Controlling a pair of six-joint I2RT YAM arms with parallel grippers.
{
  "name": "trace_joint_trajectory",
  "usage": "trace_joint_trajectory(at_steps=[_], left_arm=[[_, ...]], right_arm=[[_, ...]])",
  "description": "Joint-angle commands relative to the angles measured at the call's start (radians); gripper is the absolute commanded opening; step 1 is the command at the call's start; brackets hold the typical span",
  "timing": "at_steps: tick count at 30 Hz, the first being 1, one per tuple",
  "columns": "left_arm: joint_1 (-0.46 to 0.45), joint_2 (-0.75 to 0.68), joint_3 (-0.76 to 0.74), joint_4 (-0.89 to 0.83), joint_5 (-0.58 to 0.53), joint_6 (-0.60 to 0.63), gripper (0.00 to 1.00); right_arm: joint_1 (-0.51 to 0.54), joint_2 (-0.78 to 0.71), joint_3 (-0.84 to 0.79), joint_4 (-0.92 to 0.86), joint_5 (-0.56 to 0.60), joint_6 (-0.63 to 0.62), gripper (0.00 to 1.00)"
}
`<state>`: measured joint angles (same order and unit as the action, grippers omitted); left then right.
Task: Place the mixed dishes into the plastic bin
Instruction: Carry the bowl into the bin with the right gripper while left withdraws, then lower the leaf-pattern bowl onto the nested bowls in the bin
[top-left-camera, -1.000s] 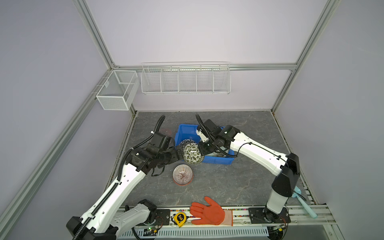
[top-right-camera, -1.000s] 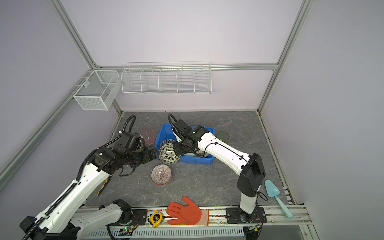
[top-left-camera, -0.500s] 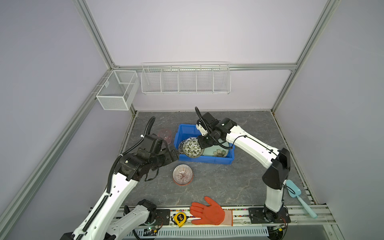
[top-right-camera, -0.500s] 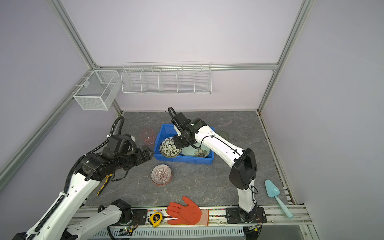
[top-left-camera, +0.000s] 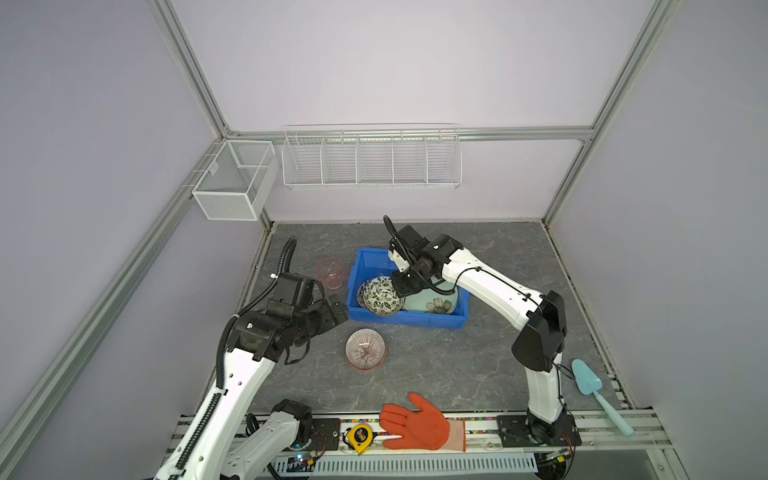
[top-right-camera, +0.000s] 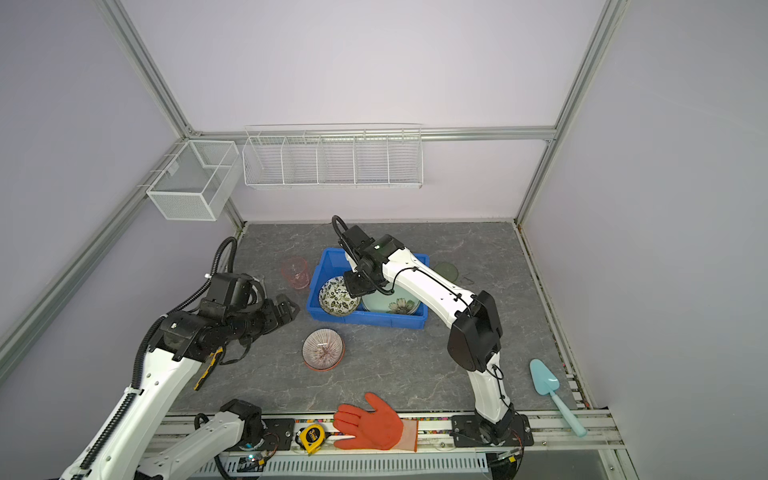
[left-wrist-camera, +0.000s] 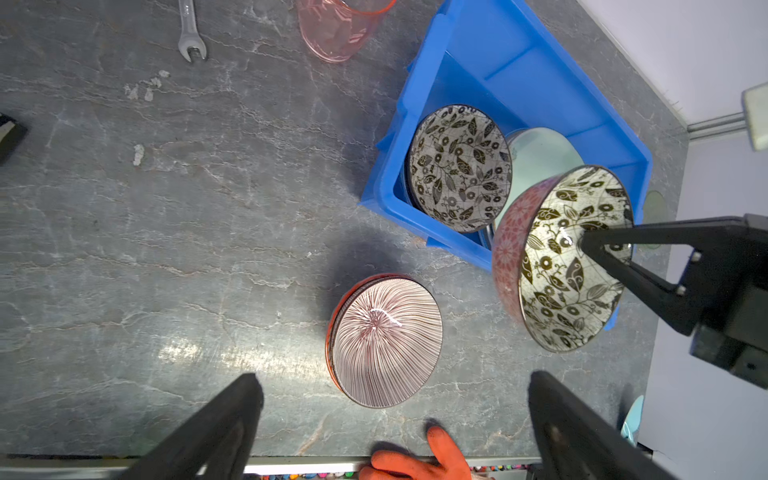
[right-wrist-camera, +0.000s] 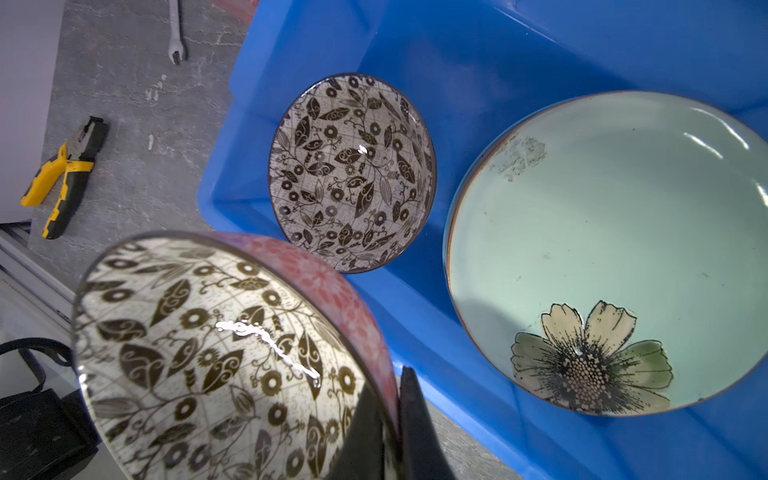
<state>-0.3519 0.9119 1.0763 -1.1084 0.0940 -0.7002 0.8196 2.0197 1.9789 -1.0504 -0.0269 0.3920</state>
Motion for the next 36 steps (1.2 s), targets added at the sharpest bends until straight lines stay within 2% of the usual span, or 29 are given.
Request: trace_joint_trajectory(at_steps=[1, 11, 29, 36], left_arm=[[0.033, -0.010, -0.009, -0.014, 0.028, 0.052, 1.00], [0.049, 0.006, -0.015, -0.001, 0.039, 0.062, 1.00], [0.058, 0.041, -0.026, 0.021, 0.048, 0.075, 1.00], [0.065, 0.057, -0.033, 0.033, 0.057, 0.085, 1.00]], right_arm=[[-0.010, 0.018, 0.039, 0.007, -0.013, 0.000, 0.07], [-0.029, 0.083, 0.078, 0.030, -0.008, 0.001, 0.07], [-0.055, 0.270, 0.275, 0.019, -0.025, 0.012, 0.07], [-0.054, 0.305, 0.284, 0.033, -0.014, 0.021, 0.07]])
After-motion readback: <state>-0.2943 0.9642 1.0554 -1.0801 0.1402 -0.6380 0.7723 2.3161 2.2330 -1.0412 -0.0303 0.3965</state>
